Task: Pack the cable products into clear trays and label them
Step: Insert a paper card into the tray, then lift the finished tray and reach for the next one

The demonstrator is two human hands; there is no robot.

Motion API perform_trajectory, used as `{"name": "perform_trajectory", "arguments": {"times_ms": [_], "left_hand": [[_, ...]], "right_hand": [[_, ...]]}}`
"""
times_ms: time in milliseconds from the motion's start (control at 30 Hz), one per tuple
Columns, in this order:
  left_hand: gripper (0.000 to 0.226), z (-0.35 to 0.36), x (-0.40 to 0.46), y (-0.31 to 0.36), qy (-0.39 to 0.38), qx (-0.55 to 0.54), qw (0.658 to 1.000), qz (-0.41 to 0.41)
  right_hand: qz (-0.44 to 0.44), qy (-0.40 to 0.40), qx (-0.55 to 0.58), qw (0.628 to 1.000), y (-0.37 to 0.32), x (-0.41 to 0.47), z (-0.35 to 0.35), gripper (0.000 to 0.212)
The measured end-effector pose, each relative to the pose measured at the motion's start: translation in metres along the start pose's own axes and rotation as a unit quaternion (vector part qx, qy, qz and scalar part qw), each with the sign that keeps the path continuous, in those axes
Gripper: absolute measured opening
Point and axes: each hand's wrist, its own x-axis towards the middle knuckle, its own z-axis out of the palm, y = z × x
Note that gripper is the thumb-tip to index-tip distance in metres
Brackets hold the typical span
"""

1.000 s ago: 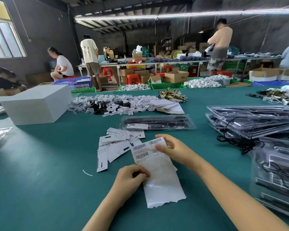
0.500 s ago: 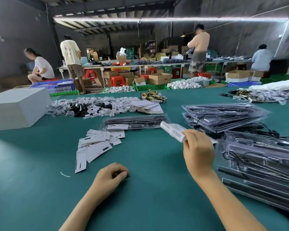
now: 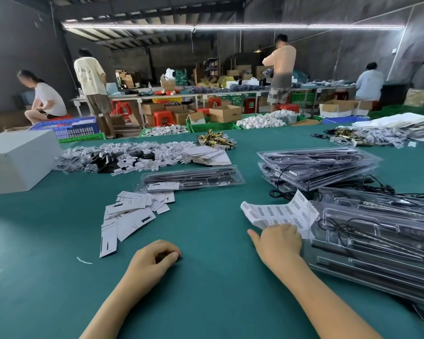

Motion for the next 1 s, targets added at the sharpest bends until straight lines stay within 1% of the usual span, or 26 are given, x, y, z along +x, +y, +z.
{"name": "perform_trajectory", "arguments": {"times_ms": [100, 167, 233, 267, 300, 367, 400, 467, 500, 567, 600, 667, 733, 833, 1000], "left_hand": [[0.019, 0.0, 0.0, 0.0, -0.001, 0.002, 1.0, 0.001], [0.02, 0.0, -0.001, 0.0, -0.001, 0.005, 1.0, 0.002], [0.02, 0.0, -0.001, 0.0, 0.0, 0.01, 1.0, 0.002], [0.02, 0.0, -0.001, 0.0, 0.001, 0.012, 1.0, 0.002], [0.02, 0.0, -0.001, 0.001, 0.001, 0.013, 1.0, 0.002], [0.02, 0.0, -0.001, 0.001, 0.004, 0.016, 1.0, 0.003], [0.02, 0.0, -0.001, 0.001, 0.005, 0.02, 1.0, 0.003], [0.02, 0.0, -0.002, 0.001, 0.006, 0.024, 1.0, 0.003], [0.02, 0.001, -0.002, 0.001, 0.006, 0.022, 1.0, 0.004], [0.021, 0.001, -0.002, 0.001, 0.006, 0.02, 1.0, 0.005], [0.021, 0.001, -0.002, 0.001, 0.006, 0.021, 1.0, 0.004], [0.021, 0.001, -0.001, 0.001, 0.006, 0.016, 1.0, 0.001], [0.022, 0.0, -0.002, 0.0, 0.006, 0.013, 1.0, 0.001], [0.022, 0.0, -0.001, -0.002, 0.007, 0.017, 1.0, 0.006], [0.022, 0.001, 0.0, -0.002, 0.006, 0.018, 1.0, 0.01]], "right_hand": [[-0.053, 0.029, 0.041, 0.997, 0.0, -0.003, -0.015, 0.064], [-0.079, 0.022, 0.066, 0.995, 0.002, -0.006, -0.03, 0.055], [-0.094, 0.016, 0.123, 0.988, 0.008, -0.008, -0.048, 0.044], [-0.099, 0.031, 0.158, 0.982, 0.014, -0.008, -0.058, 0.041], [-0.102, 0.059, 0.191, 0.975, 0.021, -0.005, -0.067, 0.037], [-0.102, 0.14, 0.248, 0.953, 0.04, 0.002, -0.083, 0.03], [-0.095, 0.18, 0.259, 0.944, 0.051, 0.006, -0.087, 0.028], [-0.047, 0.231, 0.222, 0.946, 0.075, 0.017, -0.086, 0.03], [-0.008, 0.232, 0.189, 0.954, 0.087, 0.023, -0.081, 0.033], [0.056, 0.193, 0.155, 0.967, 0.104, 0.034, -0.068, 0.04], [0.071, 0.173, 0.155, 0.97, 0.108, 0.038, -0.062, 0.042], [0.072, 0.162, 0.161, 0.971, 0.11, 0.044, -0.052, 0.043], [0.059, 0.171, 0.169, 0.969, 0.109, 0.048, -0.044, 0.043], [0.033, 0.181, 0.168, 0.968, 0.109, 0.051, -0.033, 0.052], [0.022, 0.226, 0.145, 0.963, 0.112, 0.052, -0.033, 0.06]]}}
